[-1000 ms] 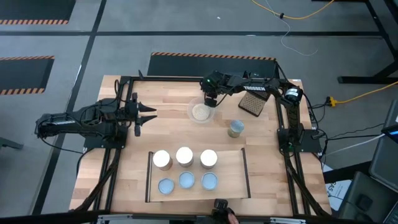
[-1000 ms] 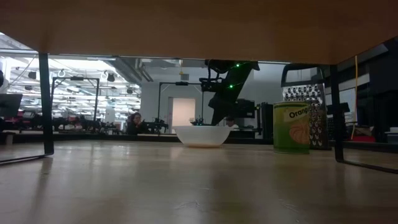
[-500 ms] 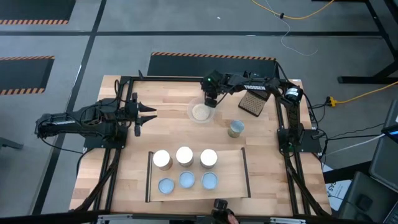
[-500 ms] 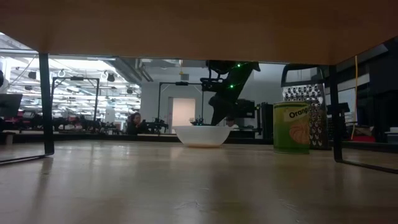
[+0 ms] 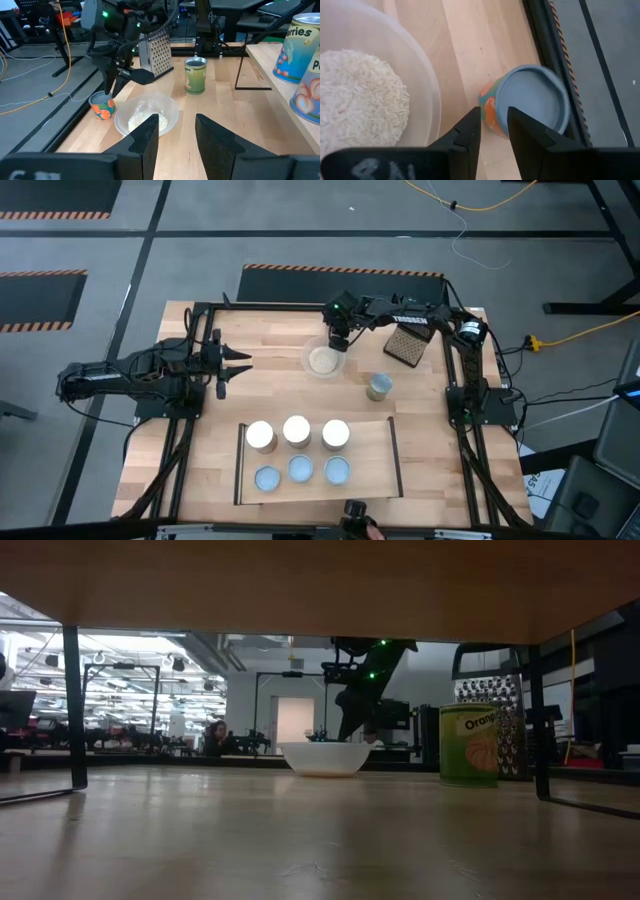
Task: Pick and place cans onto a shelf
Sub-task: Put the small canned oranges on the shelf
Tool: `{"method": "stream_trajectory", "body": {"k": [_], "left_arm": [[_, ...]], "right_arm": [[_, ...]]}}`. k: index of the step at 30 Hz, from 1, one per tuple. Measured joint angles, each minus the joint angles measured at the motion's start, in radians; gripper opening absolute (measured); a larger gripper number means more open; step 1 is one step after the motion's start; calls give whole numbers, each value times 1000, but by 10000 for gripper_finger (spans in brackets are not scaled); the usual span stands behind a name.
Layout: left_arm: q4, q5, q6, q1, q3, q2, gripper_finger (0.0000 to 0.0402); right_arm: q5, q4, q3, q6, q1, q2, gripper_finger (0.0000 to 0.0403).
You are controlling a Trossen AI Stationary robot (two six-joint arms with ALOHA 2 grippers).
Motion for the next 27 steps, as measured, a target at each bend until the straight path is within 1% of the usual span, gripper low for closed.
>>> {"method": "stream_trajectory", "body": {"k": [3,8,12,16,18,21,24,27], "left_arm": [[0,0,0,0,0,0,121],[0,0,0,0,0,0,121],[0,0,0,0,0,0,121],[0,0,0,0,0,0,121],[0,0,0,0,0,0,121],[0,0,0,0,0,0,121],[-2,0,0,0,0,0,121],[-5,0,0,0,0,0,121]], "right_arm": [[0,-79,44,1,0,-3,100],[0,-289,143,52,0,-4,100],[0,-491,219,54,0,-4,100],[-3,-632,255,57,-1,-5,100],[-13,-641,249,54,-4,-5,100],[-89,-621,206,48,-13,-5,100],[-155,-525,141,50,-19,-5,100],[-158,-437,91,51,-21,-4,100]]}}
